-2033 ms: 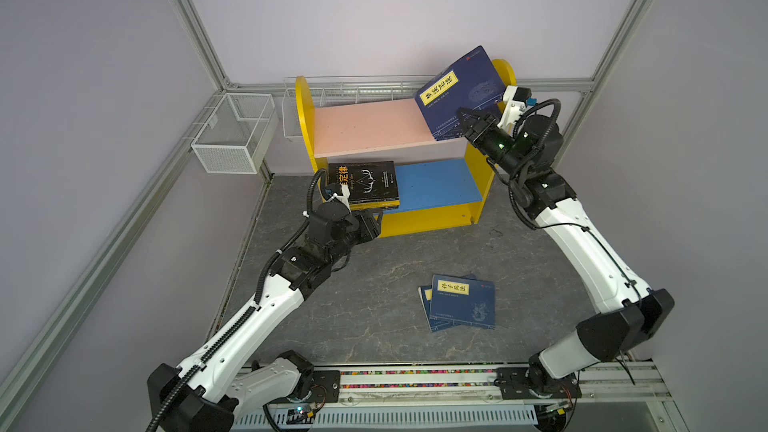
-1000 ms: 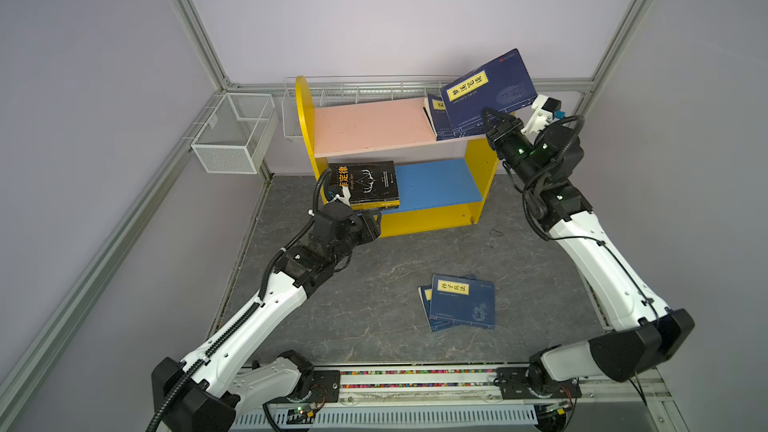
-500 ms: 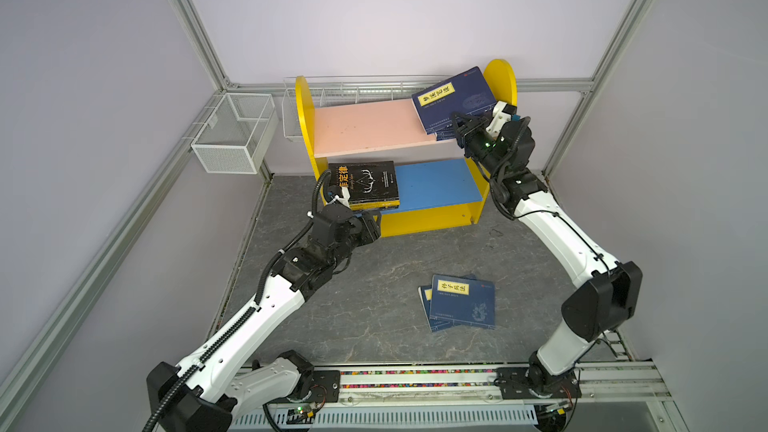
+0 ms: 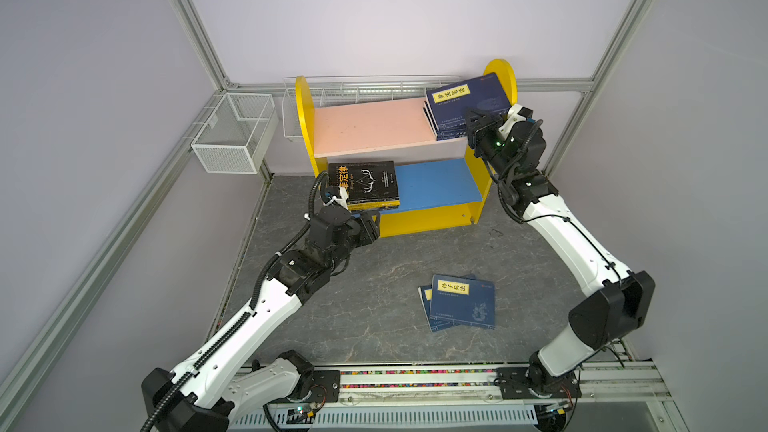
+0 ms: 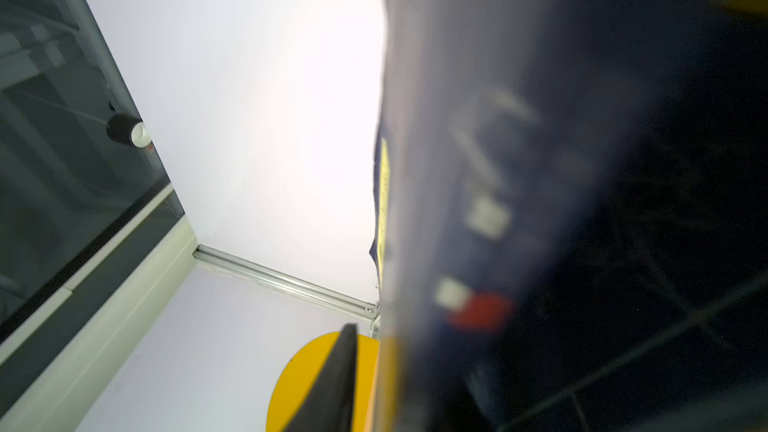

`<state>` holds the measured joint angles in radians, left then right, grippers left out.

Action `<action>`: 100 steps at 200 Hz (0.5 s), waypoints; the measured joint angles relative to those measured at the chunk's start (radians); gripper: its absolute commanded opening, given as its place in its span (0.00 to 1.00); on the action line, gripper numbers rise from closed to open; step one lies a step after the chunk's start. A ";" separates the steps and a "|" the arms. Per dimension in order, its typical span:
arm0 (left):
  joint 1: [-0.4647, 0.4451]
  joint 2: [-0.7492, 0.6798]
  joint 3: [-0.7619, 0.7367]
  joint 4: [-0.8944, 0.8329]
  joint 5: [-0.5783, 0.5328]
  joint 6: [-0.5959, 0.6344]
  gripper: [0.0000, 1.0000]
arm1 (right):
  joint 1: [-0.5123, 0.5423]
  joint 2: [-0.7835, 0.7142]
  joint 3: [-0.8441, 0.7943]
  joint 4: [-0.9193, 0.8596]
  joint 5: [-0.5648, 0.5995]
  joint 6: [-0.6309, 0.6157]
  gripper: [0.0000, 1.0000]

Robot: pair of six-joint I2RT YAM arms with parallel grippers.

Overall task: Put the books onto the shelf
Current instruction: 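Lower the blue book onto the pink shelf beside the other books with the right gripper, then push the blue book flat against the shelf books, then open the right gripper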

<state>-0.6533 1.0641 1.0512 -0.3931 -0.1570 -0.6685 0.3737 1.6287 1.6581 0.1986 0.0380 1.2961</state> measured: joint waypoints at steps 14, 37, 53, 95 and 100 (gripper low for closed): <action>0.000 0.000 0.000 0.000 0.000 0.000 0.64 | -0.001 -0.010 0.001 0.011 -0.002 0.017 0.88; -0.001 0.000 0.000 0.000 0.000 0.000 0.64 | -0.003 -0.034 0.011 -0.027 -0.017 0.021 0.88; -0.001 0.000 0.000 0.000 0.000 0.000 0.64 | -0.006 -0.034 0.032 -0.076 -0.028 0.018 0.88; -0.001 0.000 0.000 0.000 0.000 0.000 0.65 | -0.016 -0.012 0.171 -0.272 -0.072 -0.016 0.88; -0.001 0.000 0.000 0.000 0.000 0.000 0.65 | -0.019 -0.006 0.193 -0.288 -0.083 -0.020 0.88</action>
<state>-0.6540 1.0641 1.0512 -0.3931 -0.1566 -0.6685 0.3546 1.6222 1.8515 -0.0898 -0.0452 1.2762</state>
